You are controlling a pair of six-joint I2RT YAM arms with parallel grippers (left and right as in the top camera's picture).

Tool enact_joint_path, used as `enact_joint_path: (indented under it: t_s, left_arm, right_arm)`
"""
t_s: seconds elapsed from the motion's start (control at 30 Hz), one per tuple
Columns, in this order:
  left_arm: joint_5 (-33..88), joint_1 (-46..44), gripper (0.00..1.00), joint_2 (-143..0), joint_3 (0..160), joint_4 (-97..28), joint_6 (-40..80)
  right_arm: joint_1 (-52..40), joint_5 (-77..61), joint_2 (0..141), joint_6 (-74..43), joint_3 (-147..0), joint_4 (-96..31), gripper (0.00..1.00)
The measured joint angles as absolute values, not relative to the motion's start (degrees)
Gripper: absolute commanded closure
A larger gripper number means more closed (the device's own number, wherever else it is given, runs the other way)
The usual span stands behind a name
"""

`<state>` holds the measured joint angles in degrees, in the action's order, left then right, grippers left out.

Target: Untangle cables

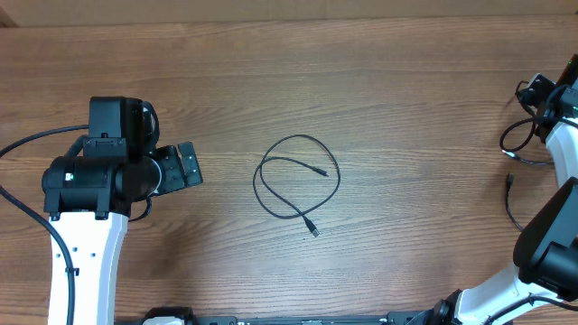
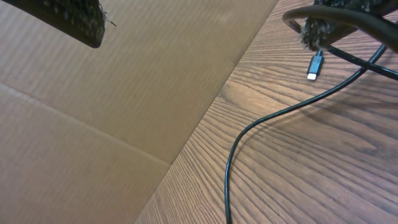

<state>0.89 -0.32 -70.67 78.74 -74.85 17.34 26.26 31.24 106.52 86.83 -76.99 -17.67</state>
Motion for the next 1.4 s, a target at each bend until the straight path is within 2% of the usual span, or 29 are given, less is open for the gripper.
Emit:
enact_joint_path:
  t_s: [0.13, 0.27, 0.5, 0.77, 1.13, 1.4]
  left_arm:
    - [0.89, -0.32, 0.0, -70.67, 78.74, -74.83, 17.34]
    - [0.89, -0.32, 0.01, -70.67, 78.74, -74.83, 17.34]
    - [0.89, -0.32, 0.0, -70.67, 78.74, -74.83, 17.34]
    - [0.89, -0.32, 0.0, -70.67, 78.74, -74.83, 17.34]
    - [0.89, -0.32, 0.01, -70.67, 78.74, -74.83, 17.34]
    - [0.89, -0.32, 0.0, -70.7, 78.74, -74.83, 17.34]
  right_arm:
    - [26.26, 28.86, 106.52, 86.37, -76.99, -20.08, 0.0]
    - [26.26, 21.56, 106.52, 86.15, -77.01, -27.66, 0.0]
    - [26.26, -1.06, 106.54, 88.25, -76.84, -42.85, 0.0]
    - [26.13, -25.85, 106.54, 86.63, -76.84, -48.62, 0.0]
    - [22.55, -37.12, 106.54, 67.57, -76.84, -48.56, 0.0]
    - [19.73, -38.0, 106.54, 39.86, -76.84, -47.0, 0.0]
